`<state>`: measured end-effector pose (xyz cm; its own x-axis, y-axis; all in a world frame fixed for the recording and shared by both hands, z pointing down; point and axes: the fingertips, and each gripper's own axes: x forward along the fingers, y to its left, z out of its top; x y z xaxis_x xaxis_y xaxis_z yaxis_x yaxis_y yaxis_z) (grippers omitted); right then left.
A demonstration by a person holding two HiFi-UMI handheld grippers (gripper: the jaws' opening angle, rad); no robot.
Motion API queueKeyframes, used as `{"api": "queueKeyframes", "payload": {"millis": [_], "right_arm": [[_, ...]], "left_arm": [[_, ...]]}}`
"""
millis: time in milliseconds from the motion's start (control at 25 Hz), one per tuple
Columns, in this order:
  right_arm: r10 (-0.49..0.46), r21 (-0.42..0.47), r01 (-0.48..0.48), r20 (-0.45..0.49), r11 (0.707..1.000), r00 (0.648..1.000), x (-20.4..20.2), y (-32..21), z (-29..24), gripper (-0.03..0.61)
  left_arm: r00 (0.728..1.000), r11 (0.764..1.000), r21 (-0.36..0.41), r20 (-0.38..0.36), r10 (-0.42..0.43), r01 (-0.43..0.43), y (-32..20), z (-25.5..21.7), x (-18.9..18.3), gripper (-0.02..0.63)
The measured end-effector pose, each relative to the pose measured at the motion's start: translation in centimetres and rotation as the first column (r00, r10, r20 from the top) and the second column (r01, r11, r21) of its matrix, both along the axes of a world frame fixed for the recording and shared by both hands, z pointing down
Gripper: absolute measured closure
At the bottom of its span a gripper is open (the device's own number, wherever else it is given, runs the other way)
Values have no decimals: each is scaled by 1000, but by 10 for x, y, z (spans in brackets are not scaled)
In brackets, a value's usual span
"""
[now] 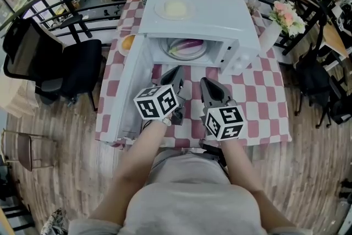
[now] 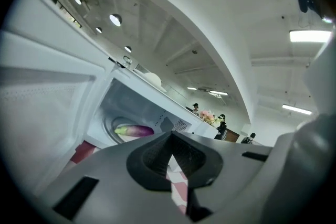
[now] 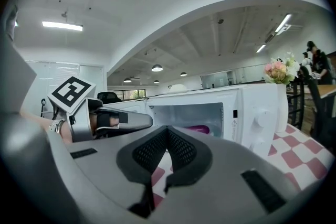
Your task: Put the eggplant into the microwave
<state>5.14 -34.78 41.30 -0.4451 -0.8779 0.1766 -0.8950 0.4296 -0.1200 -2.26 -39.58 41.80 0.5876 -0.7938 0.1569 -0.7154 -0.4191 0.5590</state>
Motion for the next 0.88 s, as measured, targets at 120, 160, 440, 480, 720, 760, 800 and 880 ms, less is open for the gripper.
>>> {"api": "queueKeyframes", "payload": {"millis": [120,160,440,480,720,760,800,880], "right_arm": [[0,5,0,-3,1000,1000,-3,2,-3,557],[1,8,-1,-4,1000,1000,-4,3,-4,557],[6,46,-5,-18,999,1000,-8,4,-15,557],[8,50,-7,-19,999,1000,-8,4,-16,557],[6,69,-4,-27,998,1000,-11,6,-20,557],[4,78,-2,-31,997,1000,-11,6,-21,557],[2,88,1,-34,996,999,-12,6,-23,557],[-3,101,7,-34,995,999,-14,7,-25,557]], "left_arm": [[997,997,80,70,15,-20,8,-14,-1,612],[995,994,107,98,21,-31,10,-18,0,612],[967,961,254,250,47,-112,30,-36,12,612],[962,955,268,268,50,-124,33,-37,14,612],[944,936,318,328,42,-152,43,-43,17,612],[943,934,324,330,41,-154,45,-43,17,612],[942,932,328,333,41,-157,46,-43,17,612],[939,928,334,342,42,-163,48,-42,17,612]]}}
